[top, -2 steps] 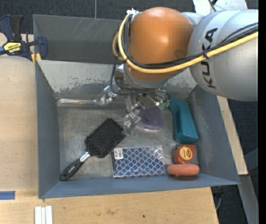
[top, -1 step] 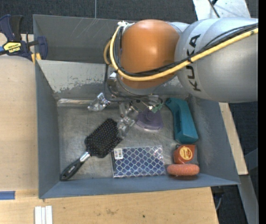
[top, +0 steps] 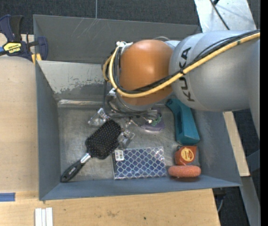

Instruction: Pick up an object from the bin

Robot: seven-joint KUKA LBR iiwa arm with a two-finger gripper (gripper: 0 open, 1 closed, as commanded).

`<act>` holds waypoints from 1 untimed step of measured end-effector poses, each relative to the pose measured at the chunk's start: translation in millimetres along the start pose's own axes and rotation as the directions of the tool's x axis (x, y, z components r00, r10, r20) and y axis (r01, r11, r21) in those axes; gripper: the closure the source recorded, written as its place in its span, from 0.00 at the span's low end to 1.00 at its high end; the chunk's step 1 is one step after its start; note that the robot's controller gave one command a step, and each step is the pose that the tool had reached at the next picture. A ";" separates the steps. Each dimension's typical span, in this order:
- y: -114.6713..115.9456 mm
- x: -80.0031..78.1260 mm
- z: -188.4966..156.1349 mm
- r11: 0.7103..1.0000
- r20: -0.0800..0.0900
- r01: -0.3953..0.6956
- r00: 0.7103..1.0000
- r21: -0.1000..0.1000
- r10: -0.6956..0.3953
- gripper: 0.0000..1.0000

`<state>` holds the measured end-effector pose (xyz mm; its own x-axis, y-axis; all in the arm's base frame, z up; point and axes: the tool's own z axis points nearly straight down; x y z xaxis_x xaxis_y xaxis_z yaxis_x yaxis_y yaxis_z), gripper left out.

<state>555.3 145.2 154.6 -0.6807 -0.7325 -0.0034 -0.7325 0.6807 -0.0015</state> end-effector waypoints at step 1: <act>-16.9 11.0 70.7 0.993 0.015 0.120 0.993 0.007 -0.120 1.00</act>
Offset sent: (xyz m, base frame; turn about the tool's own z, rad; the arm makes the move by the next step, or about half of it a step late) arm 0.0000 0.0000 0.0000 0.0000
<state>560.4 125.8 83.8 -0.5880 -0.8087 -0.0178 -0.8087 0.5882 -0.0087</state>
